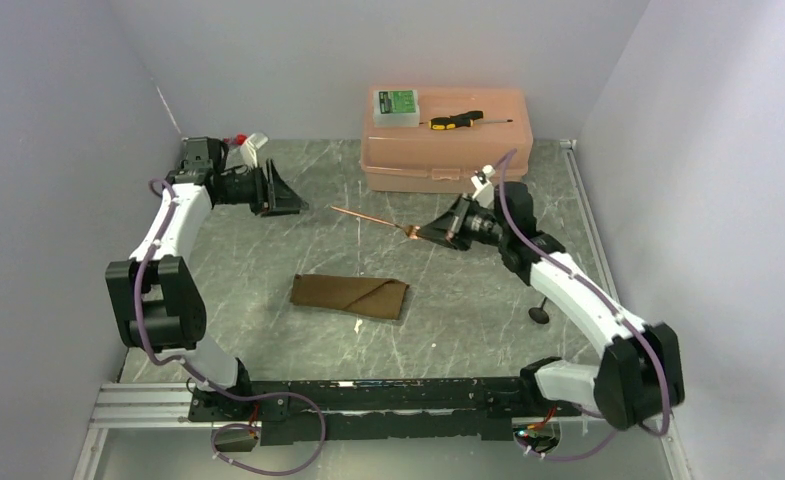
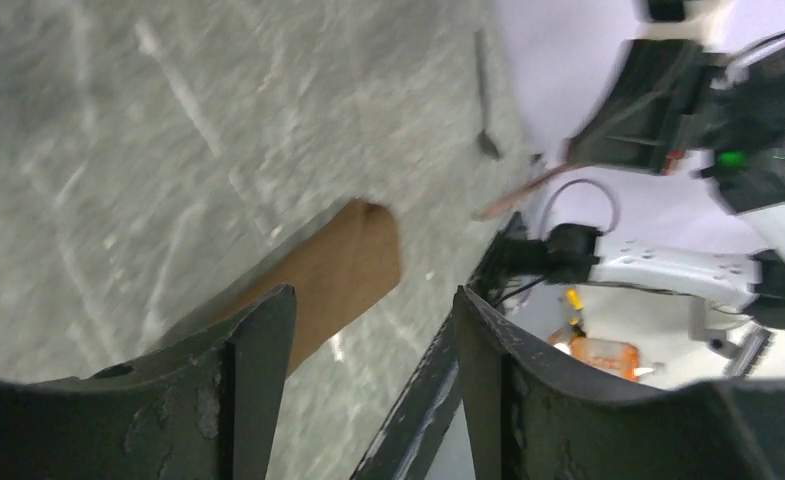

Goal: Fold the napkin into a case and place the utensils inside
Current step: Pass from the left arm to the right, then insert the fork into the folded napkin.

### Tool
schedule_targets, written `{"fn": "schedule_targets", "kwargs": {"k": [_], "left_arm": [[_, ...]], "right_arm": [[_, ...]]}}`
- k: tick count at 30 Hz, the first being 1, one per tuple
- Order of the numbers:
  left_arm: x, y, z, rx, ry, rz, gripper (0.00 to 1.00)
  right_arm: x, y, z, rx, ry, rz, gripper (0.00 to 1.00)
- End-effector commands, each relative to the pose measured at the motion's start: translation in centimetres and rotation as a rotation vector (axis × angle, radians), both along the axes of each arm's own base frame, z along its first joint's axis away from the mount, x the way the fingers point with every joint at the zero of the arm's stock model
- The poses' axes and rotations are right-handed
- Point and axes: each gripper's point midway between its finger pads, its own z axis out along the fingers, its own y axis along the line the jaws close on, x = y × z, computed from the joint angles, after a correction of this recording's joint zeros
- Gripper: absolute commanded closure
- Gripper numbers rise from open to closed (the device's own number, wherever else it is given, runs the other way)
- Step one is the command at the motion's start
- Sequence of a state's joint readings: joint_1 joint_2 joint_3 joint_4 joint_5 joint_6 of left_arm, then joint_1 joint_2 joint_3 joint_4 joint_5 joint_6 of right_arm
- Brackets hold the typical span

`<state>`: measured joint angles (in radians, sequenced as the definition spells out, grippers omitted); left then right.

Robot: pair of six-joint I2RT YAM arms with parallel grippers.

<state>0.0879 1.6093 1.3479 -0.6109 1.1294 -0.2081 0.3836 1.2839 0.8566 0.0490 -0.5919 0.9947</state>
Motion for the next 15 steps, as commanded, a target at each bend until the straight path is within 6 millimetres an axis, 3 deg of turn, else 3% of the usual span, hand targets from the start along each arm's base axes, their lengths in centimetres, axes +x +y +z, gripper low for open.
{"fn": "schedule_targets", "kwargs": {"k": [1,7,15], "left_arm": [[-2.8,2.6,-7.3,0.264,0.072,-0.091,0.37],[-4.5,4.0,-12.5,0.376,0.165,-0.163,0.57],[-7.2,3.3,-14.8,0.446,0.170,-0.274,0.62]], "right_arm": [[-5.9,-3.7,-3.2,-0.167,0.104,0.094,1.00],[-10.9,-6.6,-5.8,-0.301,0.192,0.167,1.00],[-14.4,-8.7,-8.7,-0.416,0.293,0.219,1.00]]}}
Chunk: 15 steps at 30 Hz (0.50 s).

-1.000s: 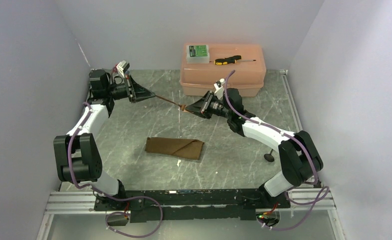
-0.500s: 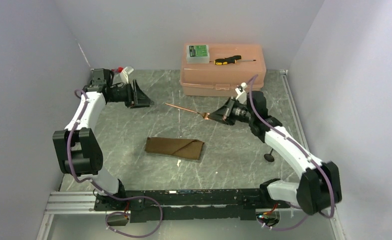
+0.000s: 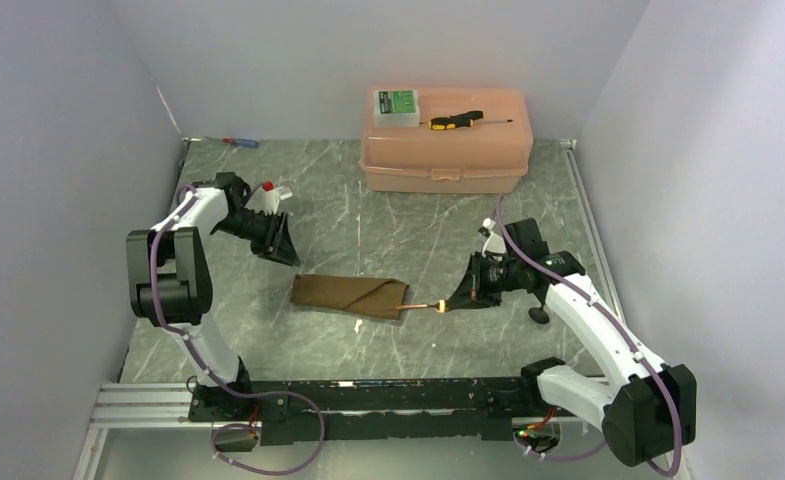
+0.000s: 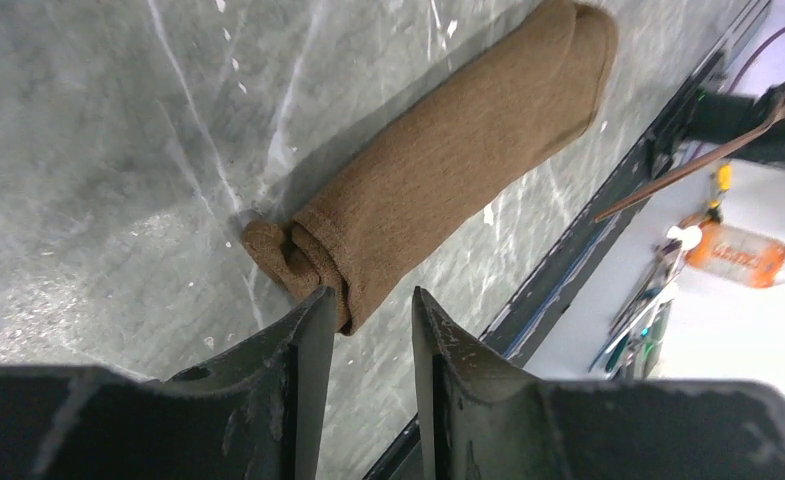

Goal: Fold the napkin into a case and place the utensils inside
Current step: Insert the fork into the folded napkin.

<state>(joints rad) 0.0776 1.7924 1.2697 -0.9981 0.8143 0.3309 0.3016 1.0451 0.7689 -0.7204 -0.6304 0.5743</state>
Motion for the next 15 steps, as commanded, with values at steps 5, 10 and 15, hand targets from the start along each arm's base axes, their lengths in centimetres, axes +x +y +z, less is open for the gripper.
{"fn": "schedule_targets", "kwargs": {"k": [5,10,15], "left_arm": [[-3.0,-0.5,-2.4,0.102,-0.031,-0.158,0.63],[-2.9,0.2,-3.9,0.149,-0.016,-0.163,0.65],[-2.8,-0.3,-4.5,0.174,-0.023,-0.200,0.67]], "right_arm": [[-1.8,-1.4,-1.4,-0.084,0.032,0.043,1.00],[0.3,-0.8,-2.0,-0.060,0.004,-0.005,1.00],[1.8,-0.4,-2.9,-0.053,-0.001,-0.055,1.00]]}}
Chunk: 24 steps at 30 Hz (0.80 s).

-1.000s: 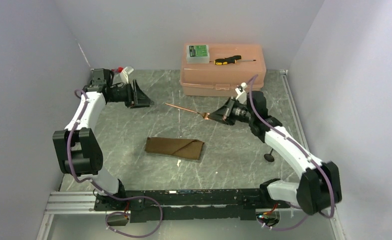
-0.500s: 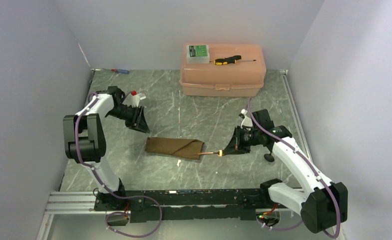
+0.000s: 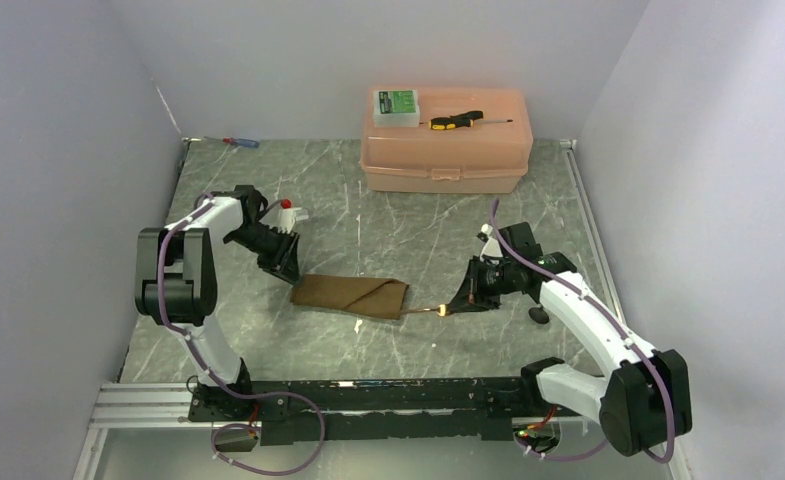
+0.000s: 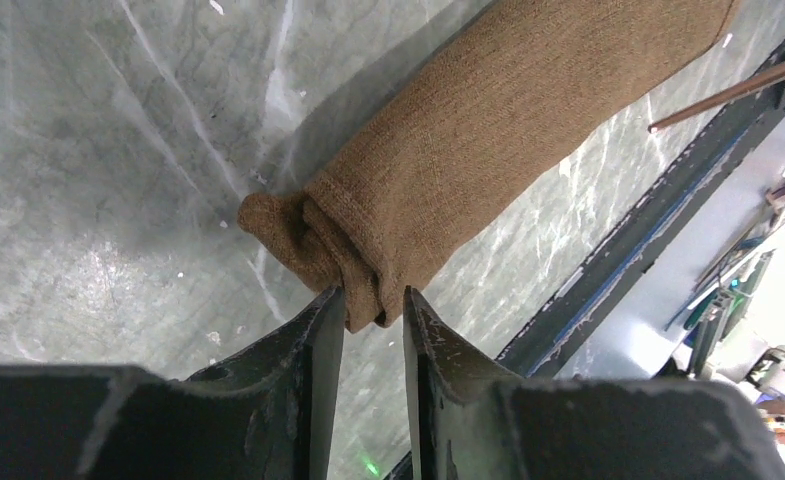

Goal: Fold the napkin into a case and place the utensils inside
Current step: Insert the fork into the folded napkin.

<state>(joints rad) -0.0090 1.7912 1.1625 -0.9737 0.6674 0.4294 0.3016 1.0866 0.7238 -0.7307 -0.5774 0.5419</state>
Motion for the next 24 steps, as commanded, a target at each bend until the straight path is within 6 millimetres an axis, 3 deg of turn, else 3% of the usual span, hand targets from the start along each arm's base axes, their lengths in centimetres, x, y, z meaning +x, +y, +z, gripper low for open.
{"fn": "schedule_targets", "kwargs": {"k": [1,15,24], "left_arm": [[0.6,-0.1,-0.6,0.025,-0.039,-0.048,0.68],[0.3,0.3,-2.7,0.081,-0.028,-0.086,0.74],[-0.3,0.7,-3.1,0.112,-0.020,-0.119,0.77]], "right_arm": [[2.8,0.7,0.1,0.031,-0.070,-0.057,1.00],[5.1,1.9,-1.9,0.075,-0.083,-0.114,1.00],[6.2,4.7,-3.0,0.112,-0.106,-0.100,1.00]]}}
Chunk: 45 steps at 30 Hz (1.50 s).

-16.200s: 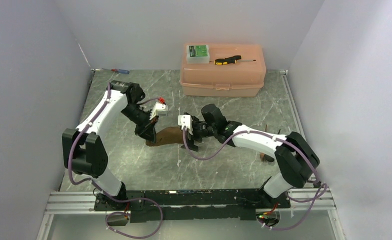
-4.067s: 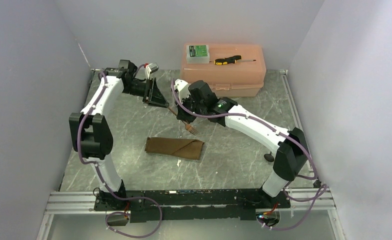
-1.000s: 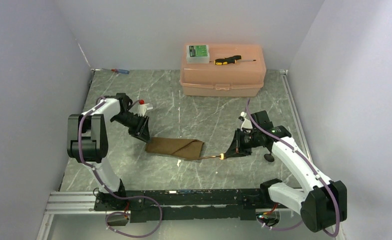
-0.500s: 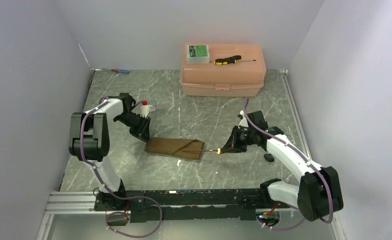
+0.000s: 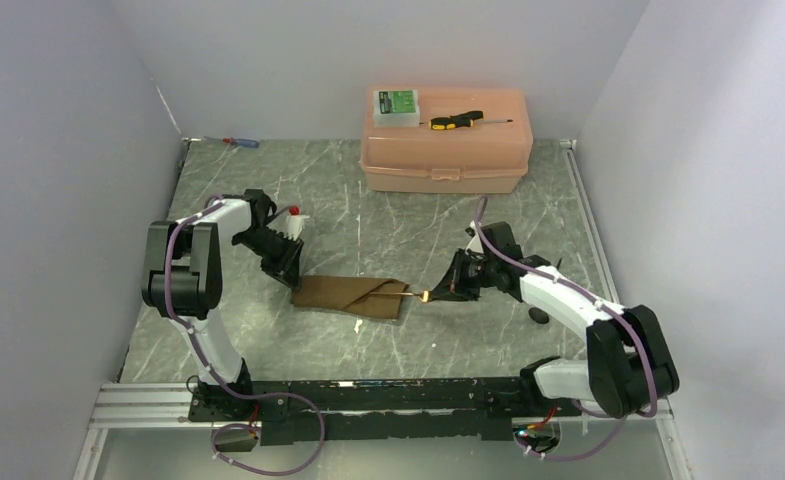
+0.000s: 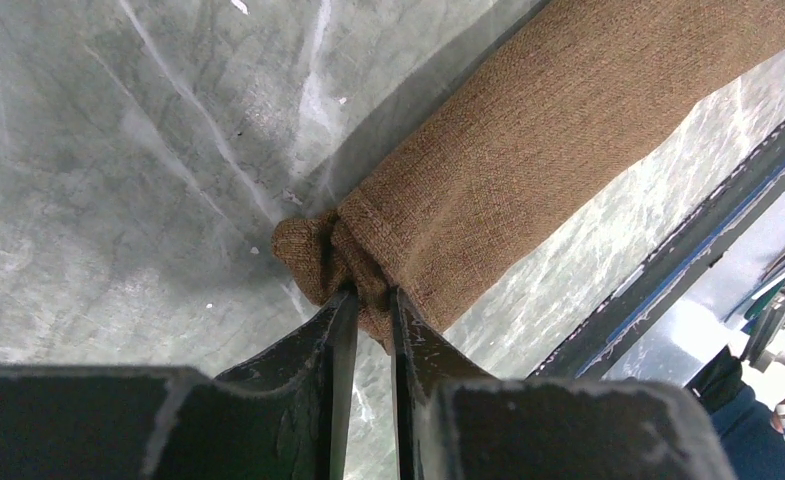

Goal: Fold the napkin into a case and place the utensils inside
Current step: Insert the fork into the folded napkin.

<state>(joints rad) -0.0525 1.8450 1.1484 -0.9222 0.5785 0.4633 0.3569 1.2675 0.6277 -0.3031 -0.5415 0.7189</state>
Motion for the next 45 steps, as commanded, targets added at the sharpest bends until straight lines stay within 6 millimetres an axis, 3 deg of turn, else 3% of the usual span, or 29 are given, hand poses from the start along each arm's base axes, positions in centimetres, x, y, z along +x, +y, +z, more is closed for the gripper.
{"fn": "schedule_targets", "kwargs": {"k": [1,8,16,23,31,45], "left_arm": [[-0.3,0.5,-0.5,0.029,-0.014,-0.048,0.77],[-0.5,0.8,-0.6,0.042,-0.009,-0.063,0.81],[-0.7,0.7,-0.5,0.044,0.000,-0.076,0.82],[-0.6,0.6,-0.3,0.036,0.012,-0.084,0.83],[-0.6,0.3,-0.4,0.045,0.017,-0.093,0.83],[-0.5,0.1,-0.5,0.045,0.022,-0.101,0.84]], "right_arm": [[1.5,2.1,0.4,0.047,-0.070,-0.005,1.00],[2.1,3.7,-0.2,0.050,-0.088,0.002,1.00],[2.0,3.0,0.2,0.017,-0.137,-0.031,1.00],[0.3,5.2,-0.6,0.217,-0.147,0.084,1.00],[1.4,6.3,0.1,0.295,-0.187,0.070,1.00],[2.3,7.8,0.0,0.275,-0.160,0.101,1.00]]}}
